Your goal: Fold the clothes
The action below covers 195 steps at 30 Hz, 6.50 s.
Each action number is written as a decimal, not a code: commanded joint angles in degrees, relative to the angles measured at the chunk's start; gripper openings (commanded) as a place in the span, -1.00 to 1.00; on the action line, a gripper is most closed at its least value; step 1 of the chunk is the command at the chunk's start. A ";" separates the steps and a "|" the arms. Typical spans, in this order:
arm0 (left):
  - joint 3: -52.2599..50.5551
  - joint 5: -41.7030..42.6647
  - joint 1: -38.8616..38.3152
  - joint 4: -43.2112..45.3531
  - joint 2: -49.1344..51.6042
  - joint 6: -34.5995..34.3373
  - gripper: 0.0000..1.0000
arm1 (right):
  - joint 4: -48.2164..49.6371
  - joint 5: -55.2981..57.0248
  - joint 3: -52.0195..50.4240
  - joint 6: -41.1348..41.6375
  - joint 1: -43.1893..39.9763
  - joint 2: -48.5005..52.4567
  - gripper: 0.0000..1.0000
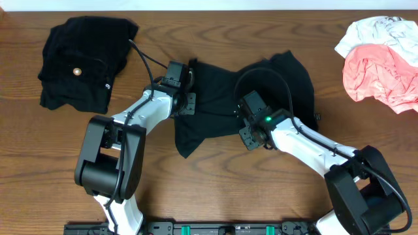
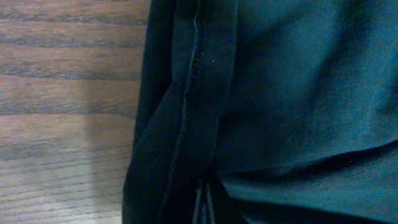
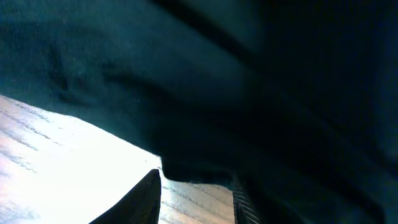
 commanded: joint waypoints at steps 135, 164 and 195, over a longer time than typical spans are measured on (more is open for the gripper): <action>-1.66 -14.40 5.22 -13.11 3.85 -15.34 -0.88 | -1.20 -13.25 9.29 8.57 -24.00 4.70 -0.97; -1.53 -12.98 5.25 -13.46 3.26 -17.51 -0.88 | -4.39 3.67 9.51 8.37 -32.06 12.17 -0.98; 0.98 9.09 3.98 16.46 -0.61 10.88 -0.88 | -29.09 -15.93 13.03 11.93 -18.47 -3.65 -0.97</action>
